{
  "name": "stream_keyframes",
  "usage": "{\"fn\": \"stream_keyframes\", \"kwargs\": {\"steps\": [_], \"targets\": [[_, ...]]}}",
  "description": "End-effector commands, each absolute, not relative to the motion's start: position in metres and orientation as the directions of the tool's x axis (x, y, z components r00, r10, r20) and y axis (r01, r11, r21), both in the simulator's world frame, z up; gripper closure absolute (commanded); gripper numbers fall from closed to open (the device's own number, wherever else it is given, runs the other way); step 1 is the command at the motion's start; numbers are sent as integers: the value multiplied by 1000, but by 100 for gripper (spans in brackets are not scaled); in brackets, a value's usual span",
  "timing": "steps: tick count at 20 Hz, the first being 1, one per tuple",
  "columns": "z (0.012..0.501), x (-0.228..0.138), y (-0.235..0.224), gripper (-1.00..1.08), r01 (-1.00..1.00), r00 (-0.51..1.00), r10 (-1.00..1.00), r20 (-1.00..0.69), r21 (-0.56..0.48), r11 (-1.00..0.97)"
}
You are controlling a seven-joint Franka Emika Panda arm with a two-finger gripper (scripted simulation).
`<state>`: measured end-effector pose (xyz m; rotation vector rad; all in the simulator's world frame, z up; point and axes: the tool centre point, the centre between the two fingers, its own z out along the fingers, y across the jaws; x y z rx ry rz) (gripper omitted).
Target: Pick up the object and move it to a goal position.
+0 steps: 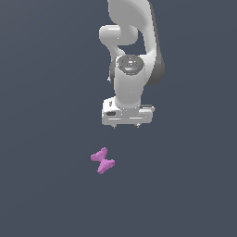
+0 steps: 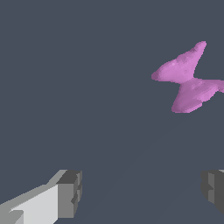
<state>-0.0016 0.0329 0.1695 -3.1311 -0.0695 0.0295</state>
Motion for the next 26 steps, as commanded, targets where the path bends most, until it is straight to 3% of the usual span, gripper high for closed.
{"fn": "stream_keyframes", "kwargs": {"steps": [1, 13, 26], "targets": [[169, -2, 33, -60, 44, 999, 44, -19, -10, -999], [162, 11, 31, -60, -50, 998, -50, -42, 1, -999], [135, 52, 16, -60, -364, 923, -367, -114, 53, -930]]}}
